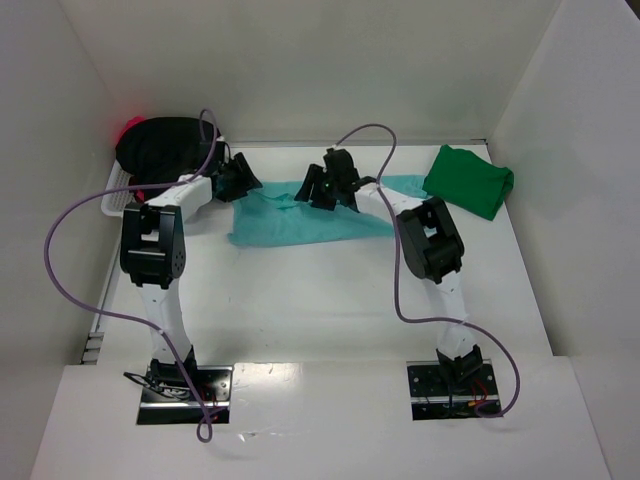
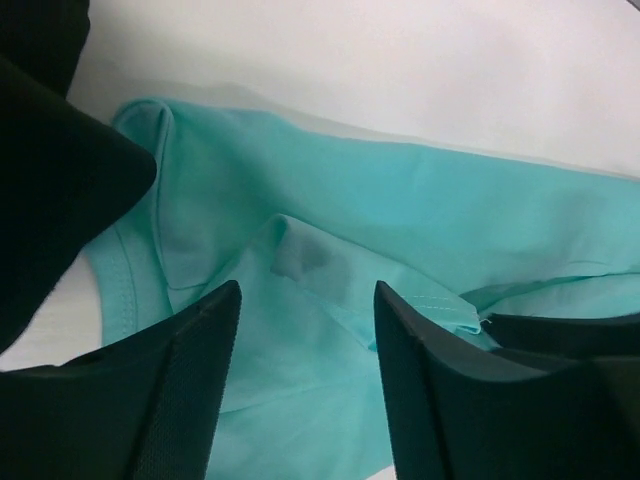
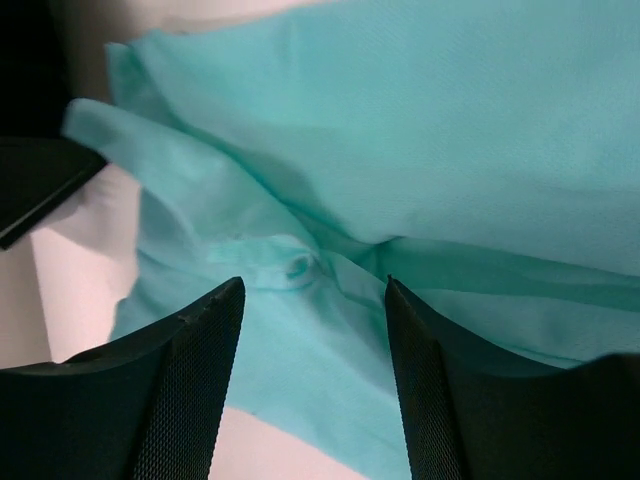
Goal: Fold and stack the t-shirts
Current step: Fold the other side of the tshirt into a rectangle
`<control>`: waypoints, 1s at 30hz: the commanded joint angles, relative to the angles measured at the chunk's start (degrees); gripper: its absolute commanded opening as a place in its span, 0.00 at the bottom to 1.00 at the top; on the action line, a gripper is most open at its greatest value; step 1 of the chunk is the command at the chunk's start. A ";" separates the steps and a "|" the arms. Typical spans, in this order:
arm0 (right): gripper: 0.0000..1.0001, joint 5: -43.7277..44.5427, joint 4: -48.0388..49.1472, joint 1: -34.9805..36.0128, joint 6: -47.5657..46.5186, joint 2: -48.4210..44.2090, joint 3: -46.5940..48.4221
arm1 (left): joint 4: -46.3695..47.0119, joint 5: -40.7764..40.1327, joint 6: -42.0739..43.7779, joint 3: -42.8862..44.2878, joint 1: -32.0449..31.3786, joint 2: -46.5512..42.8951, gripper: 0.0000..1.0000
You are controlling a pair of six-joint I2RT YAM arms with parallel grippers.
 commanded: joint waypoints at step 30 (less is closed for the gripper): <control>0.56 3.94 -8.95 5.35 -10.21 5.45 14.53 | 6.45 8.35 -0.25 -17.50 -0.73 -14.44 0.65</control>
